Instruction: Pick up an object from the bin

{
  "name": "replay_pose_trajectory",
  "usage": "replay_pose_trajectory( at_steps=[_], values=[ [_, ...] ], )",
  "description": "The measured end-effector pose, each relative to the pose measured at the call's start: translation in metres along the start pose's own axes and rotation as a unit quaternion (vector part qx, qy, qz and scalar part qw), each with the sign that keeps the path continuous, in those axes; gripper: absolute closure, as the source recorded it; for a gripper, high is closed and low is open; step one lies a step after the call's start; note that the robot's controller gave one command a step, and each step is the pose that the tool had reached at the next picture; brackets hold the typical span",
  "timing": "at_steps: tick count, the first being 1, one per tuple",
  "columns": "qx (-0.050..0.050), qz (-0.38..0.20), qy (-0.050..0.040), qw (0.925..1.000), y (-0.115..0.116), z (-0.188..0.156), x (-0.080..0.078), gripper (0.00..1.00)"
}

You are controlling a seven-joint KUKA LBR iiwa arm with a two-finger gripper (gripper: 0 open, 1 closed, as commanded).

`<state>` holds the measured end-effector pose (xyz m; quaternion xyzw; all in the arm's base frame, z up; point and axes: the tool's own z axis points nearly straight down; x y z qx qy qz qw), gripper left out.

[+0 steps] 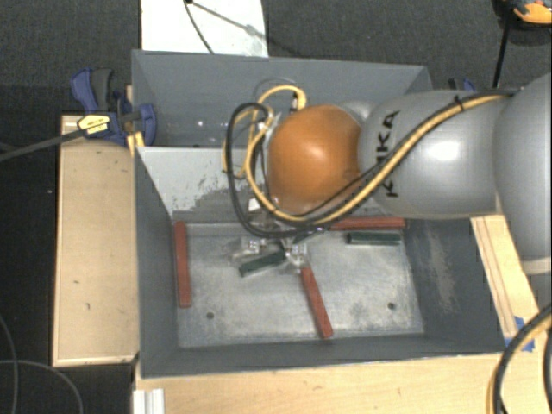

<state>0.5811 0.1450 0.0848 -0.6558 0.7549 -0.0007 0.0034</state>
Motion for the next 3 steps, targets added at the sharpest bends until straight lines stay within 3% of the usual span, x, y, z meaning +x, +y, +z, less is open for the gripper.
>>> replay_pose_trajectory(
  at_steps=[1,2,3],
  values=[
    [-0.002,0.155,0.0011,0.9878,-0.012,0.013,0.039,1.00],
    [-0.002,0.157,0.0012,0.9877,-0.012,0.013,0.039,1.00],
    [0.000,0.178,0.0005,0.9840,-0.015,-0.148,0.042,1.00]
  ],
)
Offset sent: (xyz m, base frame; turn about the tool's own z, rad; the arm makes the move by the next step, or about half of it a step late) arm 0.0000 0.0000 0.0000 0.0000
